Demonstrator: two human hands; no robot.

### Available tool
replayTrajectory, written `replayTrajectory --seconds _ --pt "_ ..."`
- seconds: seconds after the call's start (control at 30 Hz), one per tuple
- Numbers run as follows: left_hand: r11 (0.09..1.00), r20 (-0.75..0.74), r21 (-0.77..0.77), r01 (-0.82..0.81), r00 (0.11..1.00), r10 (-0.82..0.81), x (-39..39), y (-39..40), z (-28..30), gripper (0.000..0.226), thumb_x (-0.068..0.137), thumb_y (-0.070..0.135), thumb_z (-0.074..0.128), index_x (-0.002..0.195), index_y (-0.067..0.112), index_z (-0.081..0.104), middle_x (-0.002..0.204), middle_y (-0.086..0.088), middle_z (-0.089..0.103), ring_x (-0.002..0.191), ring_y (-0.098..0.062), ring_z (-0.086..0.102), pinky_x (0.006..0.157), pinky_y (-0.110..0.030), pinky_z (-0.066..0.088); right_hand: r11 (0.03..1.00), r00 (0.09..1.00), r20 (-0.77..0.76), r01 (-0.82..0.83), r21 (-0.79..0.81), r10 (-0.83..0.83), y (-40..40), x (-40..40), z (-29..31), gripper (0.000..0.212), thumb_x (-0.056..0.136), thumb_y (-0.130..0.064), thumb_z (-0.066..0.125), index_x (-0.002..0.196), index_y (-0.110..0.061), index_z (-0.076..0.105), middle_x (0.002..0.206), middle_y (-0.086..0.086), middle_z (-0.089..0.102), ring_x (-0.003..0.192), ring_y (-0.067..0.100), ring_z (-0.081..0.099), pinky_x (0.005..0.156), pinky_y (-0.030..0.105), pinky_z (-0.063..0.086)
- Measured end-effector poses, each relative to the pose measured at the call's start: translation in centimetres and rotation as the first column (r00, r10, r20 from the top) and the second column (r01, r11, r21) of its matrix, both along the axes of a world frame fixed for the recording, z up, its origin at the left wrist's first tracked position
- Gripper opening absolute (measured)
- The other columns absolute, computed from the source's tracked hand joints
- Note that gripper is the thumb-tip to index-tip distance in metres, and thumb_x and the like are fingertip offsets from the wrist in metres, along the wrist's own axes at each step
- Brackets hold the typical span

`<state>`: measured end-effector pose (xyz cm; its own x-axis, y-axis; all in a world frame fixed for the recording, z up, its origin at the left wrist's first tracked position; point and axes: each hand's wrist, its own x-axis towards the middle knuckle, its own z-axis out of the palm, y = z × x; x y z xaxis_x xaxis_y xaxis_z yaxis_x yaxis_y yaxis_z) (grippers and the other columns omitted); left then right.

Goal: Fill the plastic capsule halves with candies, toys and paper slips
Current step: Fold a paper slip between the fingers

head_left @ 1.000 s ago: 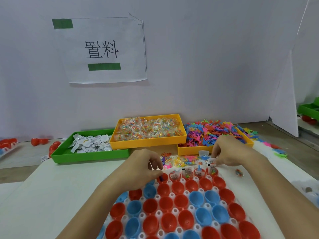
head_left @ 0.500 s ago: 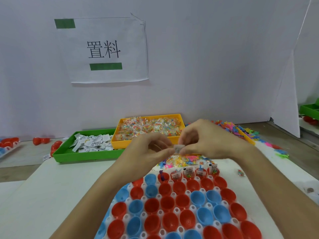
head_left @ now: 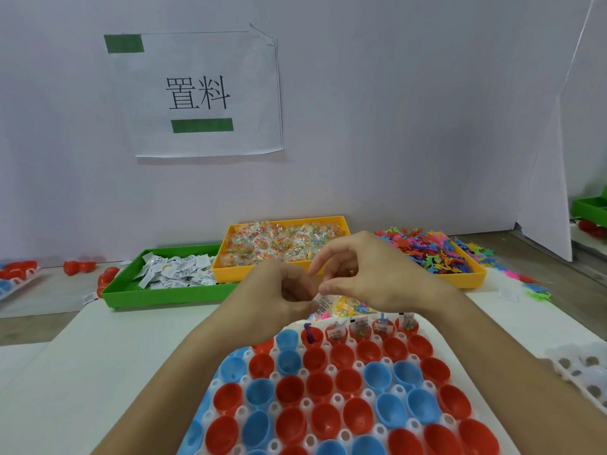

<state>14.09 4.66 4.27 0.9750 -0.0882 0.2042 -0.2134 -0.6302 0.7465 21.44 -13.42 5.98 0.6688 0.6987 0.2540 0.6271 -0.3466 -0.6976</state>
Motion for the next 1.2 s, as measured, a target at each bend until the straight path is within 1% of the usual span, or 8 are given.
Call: replayTrajectory --seconds 0.13,0.2,0.3,0.47,0.67,0.87,0.97,1.2 --pt "0.999 -0.021 0.029 -0.015 1.000 0.016 0.2 0.3 -0.3 0.002 0.084 0.007 0.075 0.084 0.008 0.073 0.074 -0.006 0.074 0.074 -0.023 0.072 0.076 -0.038 0.058 0.996 0.999 0.030 0.025 -0.090 -0.022 0.2 0.2 -0.6 0.008 0.086 -0.027 0.078 0.093 -0.029 0.075 0.083 -0.011 0.074 0.081 0.000 0.069 0.083 0.024 0.057" --pt "0.999 -0.020 0.019 -0.036 0.999 0.036 0.2 0.5 -0.4 0.004 0.085 0.008 0.075 0.081 0.009 0.074 0.071 -0.005 0.074 0.072 -0.022 0.072 0.074 -0.036 0.057 0.992 0.998 0.049 0.033 -0.124 -0.027 0.2 0.2 -0.7 0.006 0.085 -0.031 0.078 0.088 -0.026 0.079 0.082 -0.013 0.075 0.078 -0.002 0.069 0.078 0.023 0.058" --pt "0.998 -0.041 0.006 -0.058 0.997 0.058 0.3 0.7 -0.5 0.007 0.084 0.010 0.076 0.078 0.012 0.073 0.070 -0.003 0.074 0.069 -0.016 0.072 0.069 -0.029 0.056 0.992 0.999 0.037 0.032 -0.120 -0.027 0.4 0.2 -0.9 0.005 0.087 -0.025 0.077 0.084 -0.023 0.080 0.077 -0.013 0.075 0.073 -0.003 0.069 0.068 0.014 0.055" --pt "0.994 -0.039 0.093 -0.062 0.997 0.066 0.1 0.6 -0.3 0.006 0.084 0.022 0.077 0.084 0.016 0.077 0.078 0.003 0.076 0.076 -0.009 0.071 0.076 -0.030 0.058 0.976 0.998 0.061 0.017 -0.215 -0.004 0.9 0.1 -1.3 0.004 0.087 -0.022 0.077 0.086 -0.024 0.080 0.073 -0.017 0.071 0.071 -0.006 0.066 0.062 0.012 0.051" --pt "0.981 -0.053 0.181 -0.068 0.996 0.078 -0.2 0.3 -0.2 0.009 0.085 0.017 0.074 0.076 0.015 0.076 0.072 0.000 0.073 0.072 -0.015 0.068 0.068 -0.031 0.055 0.951 0.996 0.093 0.018 -0.307 0.011 1.2 -0.1 -1.7 0.006 0.089 -0.024 0.075 0.088 -0.022 0.081 0.062 -0.021 0.061 0.060 -0.013 0.057 0.050 0.007 0.041" --pt "0.977 -0.113 0.210 -0.039 0.991 0.064 -0.1 0.3 -0.5 0.014 0.086 0.014 0.071 0.073 0.019 0.076 0.068 0.005 0.072 0.062 -0.004 0.062 0.059 -0.018 0.050 0.929 0.994 0.109 0.031 -0.369 0.010 1.2 -0.2 -1.9 0.009 0.091 -0.027 0.073 0.092 -0.023 0.081 0.072 -0.020 0.063 0.071 0.001 0.061 0.059 0.014 0.043" --pt "0.972 -0.134 0.234 -0.037 0.989 0.070 -0.1 0.4 -0.6 0.019 0.086 0.015 0.070 0.070 0.024 0.074 0.065 0.009 0.070 0.060 0.001 0.061 0.057 -0.014 0.047 0.923 0.994 0.110 0.032 -0.384 0.011 1.2 -0.2 -2.0 0.010 0.092 -0.027 0.071 0.094 -0.023 0.080 0.072 -0.020 0.061 0.071 0.002 0.061 0.058 0.014 0.042" --pt "0.966 -0.148 0.256 -0.049 0.985 0.090 0.1 0.6 -1.0 0.018 0.087 0.015 0.070 0.070 0.022 0.072 0.063 0.010 0.068 0.056 0.002 0.058 0.056 -0.014 0.046 0.931 0.991 0.131 0.031 -0.364 0.018 1.3 -0.2 -2.0 0.013 0.092 -0.033 0.070 0.097 -0.025 0.079 0.076 -0.018 0.061 0.069 0.002 0.056 0.056 0.014 0.038"
